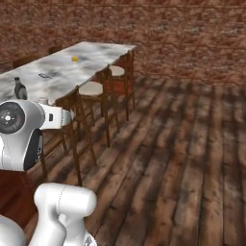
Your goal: Move the shaker and syrup bottle from the cabinet to the dining counter.
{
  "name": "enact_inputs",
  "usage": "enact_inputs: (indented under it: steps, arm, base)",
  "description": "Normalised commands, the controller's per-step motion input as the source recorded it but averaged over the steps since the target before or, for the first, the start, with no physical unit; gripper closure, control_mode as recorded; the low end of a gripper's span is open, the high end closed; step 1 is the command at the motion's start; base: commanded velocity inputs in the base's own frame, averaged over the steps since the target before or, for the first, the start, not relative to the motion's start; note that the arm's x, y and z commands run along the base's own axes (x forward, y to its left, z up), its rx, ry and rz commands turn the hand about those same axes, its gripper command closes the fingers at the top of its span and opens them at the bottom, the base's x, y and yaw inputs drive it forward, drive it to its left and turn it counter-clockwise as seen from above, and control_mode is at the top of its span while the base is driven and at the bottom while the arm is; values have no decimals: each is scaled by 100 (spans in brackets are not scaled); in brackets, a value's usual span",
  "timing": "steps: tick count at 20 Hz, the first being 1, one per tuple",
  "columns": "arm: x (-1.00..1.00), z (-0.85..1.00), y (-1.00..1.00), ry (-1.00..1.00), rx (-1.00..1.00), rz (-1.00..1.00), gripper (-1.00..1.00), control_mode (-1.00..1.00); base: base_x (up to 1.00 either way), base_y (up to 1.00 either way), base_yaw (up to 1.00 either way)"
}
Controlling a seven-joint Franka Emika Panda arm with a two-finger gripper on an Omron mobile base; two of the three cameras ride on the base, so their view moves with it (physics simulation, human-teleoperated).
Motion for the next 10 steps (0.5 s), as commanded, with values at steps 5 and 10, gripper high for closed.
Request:
enact_inputs:
  steps: [5,10]
  arm:
    - [0,0,0,0,0,0,100,100]
    - [0,0,0,0,0,0,100,100]
  base:
    - [67,-26,21]
    - [68,-22,25]
